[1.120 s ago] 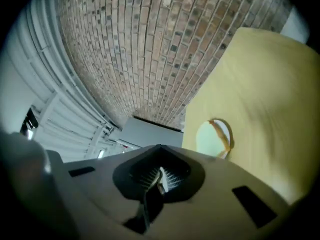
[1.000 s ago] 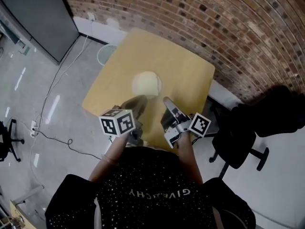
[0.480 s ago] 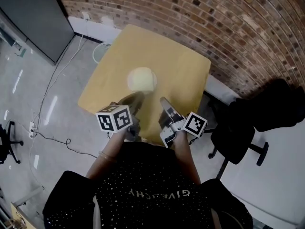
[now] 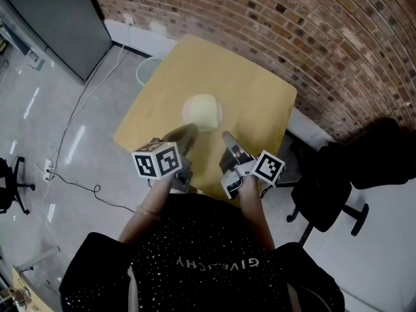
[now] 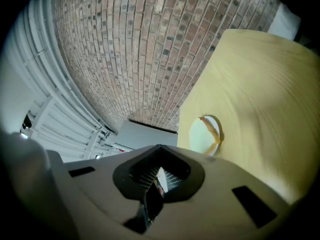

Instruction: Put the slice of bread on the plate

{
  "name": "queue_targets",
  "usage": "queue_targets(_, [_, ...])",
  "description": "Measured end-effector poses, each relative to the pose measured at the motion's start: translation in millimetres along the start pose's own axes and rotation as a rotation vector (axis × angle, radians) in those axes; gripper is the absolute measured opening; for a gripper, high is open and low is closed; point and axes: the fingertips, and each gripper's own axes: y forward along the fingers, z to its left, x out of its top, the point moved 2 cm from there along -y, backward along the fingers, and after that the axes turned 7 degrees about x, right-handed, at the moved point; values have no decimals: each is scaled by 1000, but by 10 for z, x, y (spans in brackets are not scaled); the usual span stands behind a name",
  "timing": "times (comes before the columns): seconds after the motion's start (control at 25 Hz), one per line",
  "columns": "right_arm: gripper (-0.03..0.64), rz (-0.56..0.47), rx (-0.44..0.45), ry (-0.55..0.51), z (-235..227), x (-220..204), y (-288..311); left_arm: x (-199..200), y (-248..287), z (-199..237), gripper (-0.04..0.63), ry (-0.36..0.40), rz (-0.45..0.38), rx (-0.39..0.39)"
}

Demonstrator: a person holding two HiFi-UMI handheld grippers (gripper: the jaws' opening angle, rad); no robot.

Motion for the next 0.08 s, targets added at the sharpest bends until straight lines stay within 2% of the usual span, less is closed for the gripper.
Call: queue_targets(0.08, [12,3,-4,14,-24,-4,36,31,-8,27,11,-1,-3,7])
